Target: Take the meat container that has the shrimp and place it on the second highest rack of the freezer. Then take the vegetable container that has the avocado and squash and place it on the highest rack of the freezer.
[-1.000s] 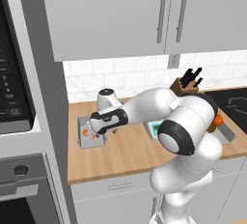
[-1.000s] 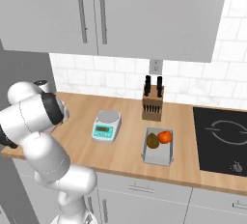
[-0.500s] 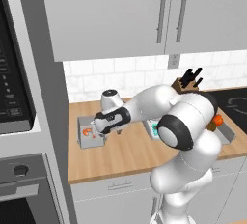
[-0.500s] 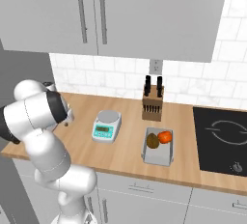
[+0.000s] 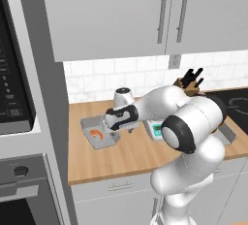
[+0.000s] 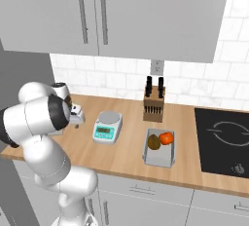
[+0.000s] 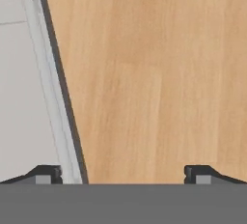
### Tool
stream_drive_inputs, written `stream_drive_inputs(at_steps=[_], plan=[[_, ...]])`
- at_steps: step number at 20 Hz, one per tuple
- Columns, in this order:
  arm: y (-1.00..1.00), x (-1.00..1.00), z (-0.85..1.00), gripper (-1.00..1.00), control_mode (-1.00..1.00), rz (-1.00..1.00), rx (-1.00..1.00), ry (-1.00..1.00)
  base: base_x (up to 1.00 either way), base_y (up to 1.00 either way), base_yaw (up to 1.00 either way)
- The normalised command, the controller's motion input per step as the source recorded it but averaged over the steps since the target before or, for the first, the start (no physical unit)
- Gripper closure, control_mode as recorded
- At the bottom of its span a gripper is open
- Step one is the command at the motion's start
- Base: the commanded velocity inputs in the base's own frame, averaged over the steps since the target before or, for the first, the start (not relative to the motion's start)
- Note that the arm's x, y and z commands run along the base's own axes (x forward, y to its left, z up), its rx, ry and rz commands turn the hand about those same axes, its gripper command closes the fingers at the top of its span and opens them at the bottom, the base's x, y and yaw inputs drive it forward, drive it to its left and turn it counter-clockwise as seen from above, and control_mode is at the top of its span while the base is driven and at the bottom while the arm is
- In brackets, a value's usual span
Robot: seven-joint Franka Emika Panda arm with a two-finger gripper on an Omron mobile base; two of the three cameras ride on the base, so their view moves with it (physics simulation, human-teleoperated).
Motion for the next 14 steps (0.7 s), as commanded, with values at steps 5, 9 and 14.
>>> stream_drive_inputs(at_steps=[5, 9, 14], plan=[[-0.12, -0.04, 0.00, -1.00, -1.00, 0.00, 0.01, 0.03, 0.00, 0.00, 0.00], [0.21, -0.12, 0.01, -1.00, -1.00, 0.00, 0.00, 0.00, 0.00, 0.00, 0.00], [0.18, -0.26, -0.03, -1.00, -1.00, 0.00, 0.00, 0.00, 0.00, 0.00, 0.00]])
